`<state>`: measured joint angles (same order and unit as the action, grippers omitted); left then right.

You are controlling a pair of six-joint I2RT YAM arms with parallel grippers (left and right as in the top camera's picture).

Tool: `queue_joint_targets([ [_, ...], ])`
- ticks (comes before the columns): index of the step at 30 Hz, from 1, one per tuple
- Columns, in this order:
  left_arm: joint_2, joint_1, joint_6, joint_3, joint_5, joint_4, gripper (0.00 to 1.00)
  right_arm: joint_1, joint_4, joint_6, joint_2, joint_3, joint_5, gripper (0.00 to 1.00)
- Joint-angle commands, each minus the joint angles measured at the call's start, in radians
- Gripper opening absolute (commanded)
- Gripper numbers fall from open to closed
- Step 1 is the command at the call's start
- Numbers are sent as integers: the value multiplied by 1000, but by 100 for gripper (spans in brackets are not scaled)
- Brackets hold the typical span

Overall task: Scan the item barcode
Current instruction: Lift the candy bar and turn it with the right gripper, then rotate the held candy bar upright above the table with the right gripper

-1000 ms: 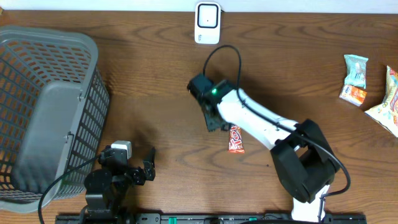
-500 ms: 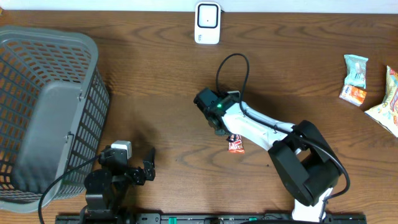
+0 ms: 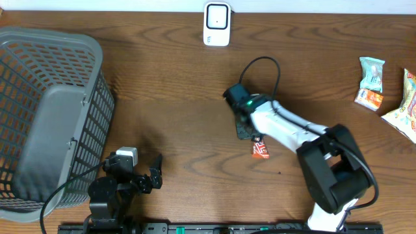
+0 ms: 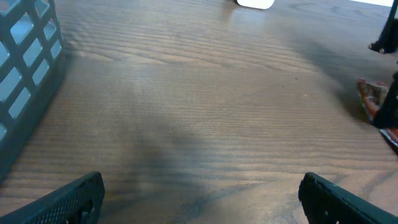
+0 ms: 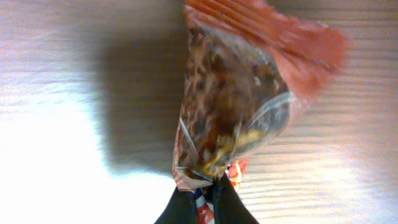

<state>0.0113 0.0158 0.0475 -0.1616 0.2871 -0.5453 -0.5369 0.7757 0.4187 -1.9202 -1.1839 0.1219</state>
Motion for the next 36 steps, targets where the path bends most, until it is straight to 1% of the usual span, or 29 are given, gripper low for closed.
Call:
queue_joint_targets([
  [1,-2,-3,-10,10,12,-11,100,34,3,-319,-64,-11,-739,1],
  [3,-2,-3,-10,10,12,-11,100,71,10,-452,-64,-29,-996,1],
  [5,-2,-3,-10,10,12,-11,100,105,10,-531,-64,-29,-1146,1],
  [11,-2,-3,-10,10,12,-11,100,162,18,-652,-65,-27,-1358,1],
  [15,-2,-3,-10,10,12,-11,100,169,18,-743,-65,-26,-1542,1],
  [18,-2,-3,-10,11,12,-11,100,169,16,-774,-65,-26,-1664,1],
  [29,-2,-3,-10,10,12,-11,100,169,-3,-778,-65,-26,-1684,1],
  [30,-2,-3,-10,10,12,-11,100,169,-2,-754,-65,-26,-1684,1],
  [33,-2,-3,-10,11,12,-11,100,169,-2,-611,-65,-26,-1683,1],
  [34,-2,-3,-10,10,12,-11,100,169,-2,-550,-65,-26,-1683,1],
  [36,-2,-3,-10,10,12,-11,100,169,-2,-376,-65,-26,-1683,1],
])
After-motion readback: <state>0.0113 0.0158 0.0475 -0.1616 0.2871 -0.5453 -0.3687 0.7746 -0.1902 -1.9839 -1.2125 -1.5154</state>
